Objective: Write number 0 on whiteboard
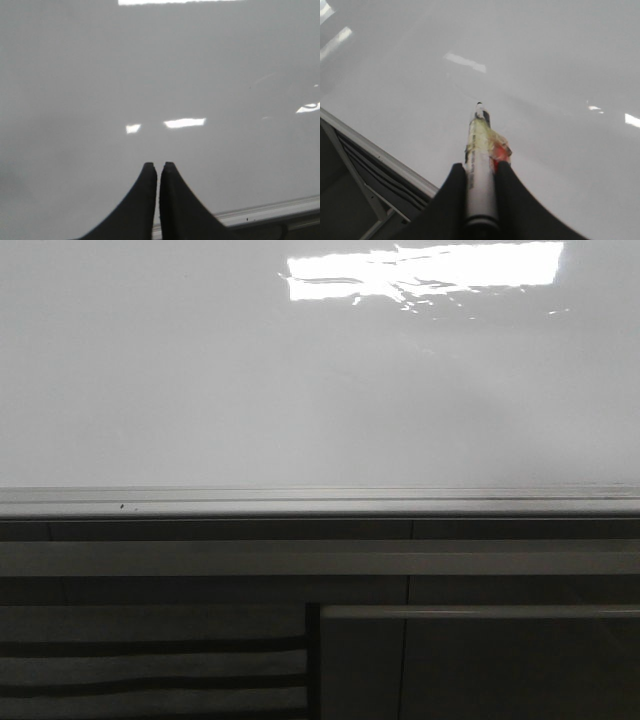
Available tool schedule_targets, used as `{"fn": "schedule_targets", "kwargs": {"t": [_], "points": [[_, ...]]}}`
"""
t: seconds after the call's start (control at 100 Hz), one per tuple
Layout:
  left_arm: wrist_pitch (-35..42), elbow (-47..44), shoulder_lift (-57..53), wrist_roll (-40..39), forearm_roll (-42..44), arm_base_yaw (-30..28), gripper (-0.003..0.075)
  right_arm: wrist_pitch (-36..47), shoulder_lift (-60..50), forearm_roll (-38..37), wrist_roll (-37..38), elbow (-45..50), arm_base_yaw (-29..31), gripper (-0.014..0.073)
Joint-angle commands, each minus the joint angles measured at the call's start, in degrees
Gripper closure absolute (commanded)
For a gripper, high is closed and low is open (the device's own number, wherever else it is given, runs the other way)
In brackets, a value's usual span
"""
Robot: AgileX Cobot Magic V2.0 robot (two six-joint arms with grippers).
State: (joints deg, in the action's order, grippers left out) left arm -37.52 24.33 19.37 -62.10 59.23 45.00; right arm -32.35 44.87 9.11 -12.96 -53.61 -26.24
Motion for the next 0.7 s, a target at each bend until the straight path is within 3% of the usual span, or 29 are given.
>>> {"fn": "schedule_targets", "kwargs": {"t": [0.0,0.15,0.47,0.69], "points": [[3.1,-0.4,-0.7,-0.7,2.5,-0.1,0.074,4.4,0.0,0.4,-0.8,-1.9,-0.1,0.064],[6.4,-3.6,-4.1,-3.0,2.6,-0.1,0.074,4.6,0.0,0.4,-1.1,-1.0,-0.1,0.064],[-1.0,-4.8,-10.8,-3.4,3.1,-0.1,0.074,4.9,-2.0,0.8,-1.1,2.0,-0.1,0.064],[-1.4,-4.8,-10.8,-3.4,3.5,-0.1,0.074,5.4,-2.0,1.6,-1.1,2.5,-0.1,0.064]]}}
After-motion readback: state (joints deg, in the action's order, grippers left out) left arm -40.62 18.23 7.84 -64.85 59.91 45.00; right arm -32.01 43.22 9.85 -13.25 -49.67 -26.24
